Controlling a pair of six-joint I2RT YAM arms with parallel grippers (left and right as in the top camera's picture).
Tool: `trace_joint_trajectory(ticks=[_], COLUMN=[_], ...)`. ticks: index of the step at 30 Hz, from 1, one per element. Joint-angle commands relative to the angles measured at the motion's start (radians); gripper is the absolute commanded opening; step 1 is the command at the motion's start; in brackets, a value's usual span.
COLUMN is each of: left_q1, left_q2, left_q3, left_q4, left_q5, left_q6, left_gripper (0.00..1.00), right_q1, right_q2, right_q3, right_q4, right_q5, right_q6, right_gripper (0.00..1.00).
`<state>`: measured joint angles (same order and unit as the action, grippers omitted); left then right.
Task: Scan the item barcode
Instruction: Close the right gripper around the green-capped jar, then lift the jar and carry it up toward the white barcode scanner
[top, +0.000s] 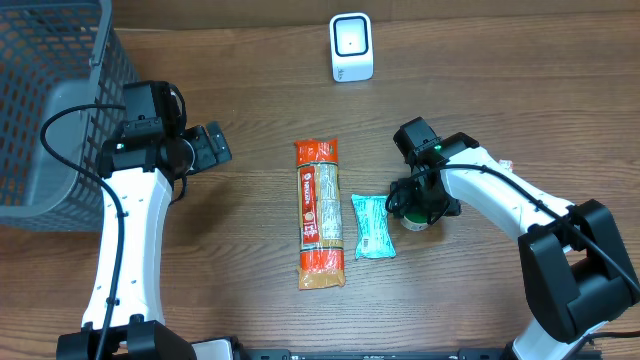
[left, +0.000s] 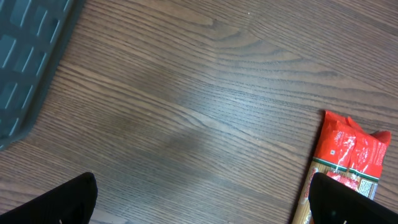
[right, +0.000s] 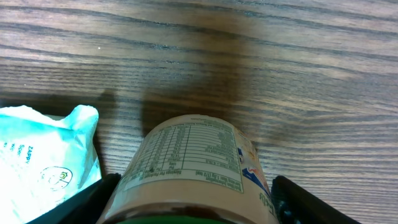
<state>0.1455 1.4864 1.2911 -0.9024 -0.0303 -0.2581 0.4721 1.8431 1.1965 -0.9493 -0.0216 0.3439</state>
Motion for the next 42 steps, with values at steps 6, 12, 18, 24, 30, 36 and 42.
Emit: trace_joint_trajectory(ticks=[6,12,18,24,30,36,42], left_q1=[-0.002,-0.002,-0.002,-0.002,-0.002,-0.002,-0.002], left_q2=[0.000,0.000,0.000,0.000,0.000,0.000,0.000], left_q3=[0.005,0.005,0.005,0.005,0.005,0.005,0.005], left_q4=[0.000,0.000,0.000,0.000,0.000,0.000,0.000], left_q5=[0.004,0.004,0.004,0.004,0.004,0.004,0.004], left_q6=[0.011,0.011,0.011,0.011,0.011,0.011,0.011], left_gripper=[1.00,1.00,1.00,1.00,1.00,1.00,1.00], right_q1=[-0.001,-0.001,-0.002,-0.002,-0.002,-0.002,-0.003], right_q2=[-0.001,-0.001,-0.001,-0.001,-0.005,-0.009,-0.005], right_q3=[-0.008,-0.008,-0.008,0.016,0.128,0.339,0.623], right_q4=[0.003,0.006,0.038,0.038,-0.087,-0.271,-0.473], right_q5=[0.006,0.005,0.005,0.005,0.005,0.005,-0.003], right_q6=[0.004,0.004,0.003,-0.038,-0.051,-0.061,-0.060], right_gripper=[0.69,0.63,0.62,0.49,0.41,0.40,0.37])
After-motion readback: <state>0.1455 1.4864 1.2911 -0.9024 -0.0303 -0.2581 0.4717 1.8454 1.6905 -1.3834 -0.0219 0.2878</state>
